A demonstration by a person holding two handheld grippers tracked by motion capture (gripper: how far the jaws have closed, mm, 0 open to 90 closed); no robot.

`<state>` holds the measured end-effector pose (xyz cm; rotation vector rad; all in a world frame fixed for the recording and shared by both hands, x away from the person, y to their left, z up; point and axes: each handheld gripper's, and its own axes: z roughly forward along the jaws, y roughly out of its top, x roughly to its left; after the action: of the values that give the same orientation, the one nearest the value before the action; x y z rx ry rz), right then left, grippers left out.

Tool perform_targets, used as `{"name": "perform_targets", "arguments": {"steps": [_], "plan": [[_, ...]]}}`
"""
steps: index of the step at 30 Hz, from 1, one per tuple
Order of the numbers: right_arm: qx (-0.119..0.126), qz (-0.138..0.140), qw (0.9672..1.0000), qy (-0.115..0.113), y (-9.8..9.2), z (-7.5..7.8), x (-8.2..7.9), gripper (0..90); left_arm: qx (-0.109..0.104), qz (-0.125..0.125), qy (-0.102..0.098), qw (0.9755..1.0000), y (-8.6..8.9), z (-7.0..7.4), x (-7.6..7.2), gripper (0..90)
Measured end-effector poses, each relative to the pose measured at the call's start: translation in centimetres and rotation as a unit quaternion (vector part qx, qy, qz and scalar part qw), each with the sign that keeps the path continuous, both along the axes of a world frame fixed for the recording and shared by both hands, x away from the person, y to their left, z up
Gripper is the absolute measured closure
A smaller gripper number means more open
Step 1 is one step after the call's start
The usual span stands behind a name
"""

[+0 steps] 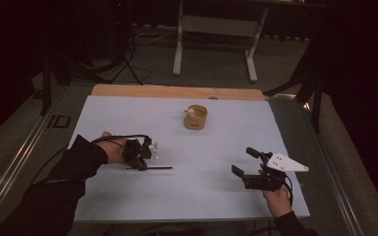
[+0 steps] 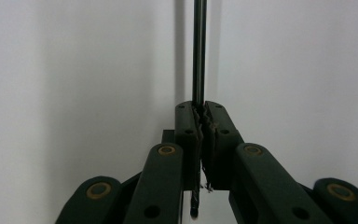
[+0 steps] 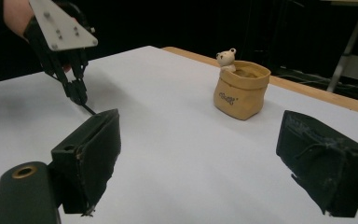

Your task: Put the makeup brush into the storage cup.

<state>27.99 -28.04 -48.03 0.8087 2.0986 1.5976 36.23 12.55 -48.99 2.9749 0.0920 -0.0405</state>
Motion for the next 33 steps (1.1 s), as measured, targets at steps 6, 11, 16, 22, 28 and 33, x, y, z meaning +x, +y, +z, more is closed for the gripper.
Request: {"name": "perform_targets", "arguments": {"steps": [6,11,16,22,28,33], "plan": [[0.000,0.000,1.0000,0.000,0.0,0.0,0.0,13.6,-0.007,0.018,0.008,0.9998,-0.9,1.1,0.0,86.2],[0.000,0.003,1.0000,-0.001,0.1,0.0,0.0,13.6,-0.018,0.016,0.016,0.9996,-2.0,2.2,-0.1,86.2],[0.004,0.007,0.9999,0.006,0.1,0.0,-0.1,13.7,-0.032,0.008,0.014,0.9993,-3.6,3.5,-0.3,86.2],[0.004,0.012,0.9999,0.005,0.2,0.1,-0.1,14.1,-0.047,-0.002,0.019,0.9987,-4.9,4.8,-0.6,86.2],[-0.002,0.022,0.9998,0.001,0.7,0.3,-0.4,14.2,-0.037,-0.010,0.029,0.9988,-5.9,5.3,-0.7,86.2],[-0.005,0.029,0.9995,0.011,1.2,1.0,-0.6,14.0,-0.037,-0.011,0.039,0.9985,-6.9,5.7,-0.5,86.3]]}}
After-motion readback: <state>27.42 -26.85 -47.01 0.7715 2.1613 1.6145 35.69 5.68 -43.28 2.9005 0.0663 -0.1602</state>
